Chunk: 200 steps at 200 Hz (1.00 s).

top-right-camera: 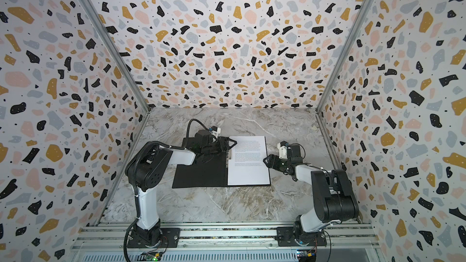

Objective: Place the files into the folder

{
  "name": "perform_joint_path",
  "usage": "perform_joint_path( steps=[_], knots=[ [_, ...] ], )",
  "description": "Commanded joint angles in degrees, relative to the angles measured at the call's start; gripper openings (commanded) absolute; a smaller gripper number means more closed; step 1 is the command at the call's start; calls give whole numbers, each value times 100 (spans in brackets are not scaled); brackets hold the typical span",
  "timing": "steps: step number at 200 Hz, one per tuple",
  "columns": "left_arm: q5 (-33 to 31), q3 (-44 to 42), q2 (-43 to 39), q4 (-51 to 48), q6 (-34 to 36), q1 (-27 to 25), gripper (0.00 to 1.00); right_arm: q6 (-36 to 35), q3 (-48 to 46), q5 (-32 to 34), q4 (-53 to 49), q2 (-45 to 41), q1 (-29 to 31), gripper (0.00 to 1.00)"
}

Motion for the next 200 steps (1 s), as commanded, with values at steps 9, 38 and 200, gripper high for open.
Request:
perform_joint_path(
  steps=[9, 38, 200],
  knots=[
    [161, 54, 8, 388, -134, 31, 100, 10, -28, 26, -119, 43, -25, 73],
    [182, 12, -30, 469, -190, 31, 100, 19, -76, 32, -135, 12, -27, 73],
    [224, -512, -545, 1029, -390, 31, 100, 58, -319, 69, -97, -256, -23, 73]
  ],
)
